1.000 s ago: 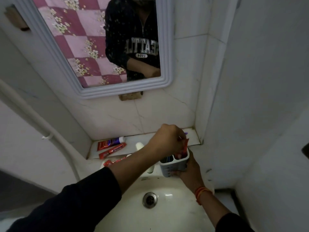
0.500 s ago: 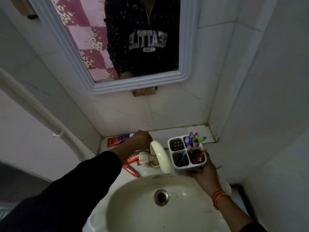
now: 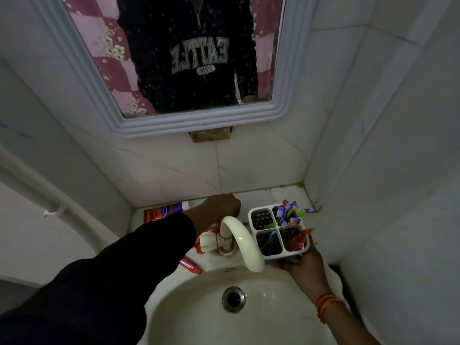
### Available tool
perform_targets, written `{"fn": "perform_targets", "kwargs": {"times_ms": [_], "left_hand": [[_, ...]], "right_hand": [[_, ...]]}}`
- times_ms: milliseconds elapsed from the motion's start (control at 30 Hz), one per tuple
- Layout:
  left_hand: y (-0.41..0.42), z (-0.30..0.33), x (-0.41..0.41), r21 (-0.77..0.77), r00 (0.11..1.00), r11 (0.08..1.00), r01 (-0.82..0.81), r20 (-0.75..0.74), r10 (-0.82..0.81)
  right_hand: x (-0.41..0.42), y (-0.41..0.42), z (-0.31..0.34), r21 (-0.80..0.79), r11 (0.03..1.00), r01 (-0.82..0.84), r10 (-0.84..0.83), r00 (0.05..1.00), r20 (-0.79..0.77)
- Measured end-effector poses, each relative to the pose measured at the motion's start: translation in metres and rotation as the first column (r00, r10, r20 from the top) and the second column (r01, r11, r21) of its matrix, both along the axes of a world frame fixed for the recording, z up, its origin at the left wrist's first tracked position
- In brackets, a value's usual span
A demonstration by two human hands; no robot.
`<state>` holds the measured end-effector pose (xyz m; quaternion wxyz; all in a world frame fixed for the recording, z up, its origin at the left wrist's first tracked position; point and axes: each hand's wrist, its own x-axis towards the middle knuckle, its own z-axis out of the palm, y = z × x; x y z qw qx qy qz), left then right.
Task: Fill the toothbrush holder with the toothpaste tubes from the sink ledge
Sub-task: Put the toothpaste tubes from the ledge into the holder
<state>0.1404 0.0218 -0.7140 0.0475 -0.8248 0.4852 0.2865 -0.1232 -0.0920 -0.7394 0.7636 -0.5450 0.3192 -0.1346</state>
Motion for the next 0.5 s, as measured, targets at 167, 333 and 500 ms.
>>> {"fn": "perform_targets", "kwargs": {"times_ms": [167,333,500], "left_hand": [[0.011,0.009,0.007,-0.23,0.999,0.972,-0.038,-0.005,0.038],[0.015,0.035,-0.001,-0.561,0.881,0.691,-0.456,-0.393,0.263],[-0.004,0.103,-0.028,-0.546,0.9,0.756,-0.361,-0.416,0.13]], "right_hand": [[0.0,-0.001,-0.002,0.129,0.991,0.043,-0.044,0.999,0.004],[-0.001,0.003,0.006,0.067,0.998,0.019,-0.018,0.999,-0.027],[-0.001,0.002,0.012,0.245,0.968,0.053,-0.047,0.998,-0.03]]}}
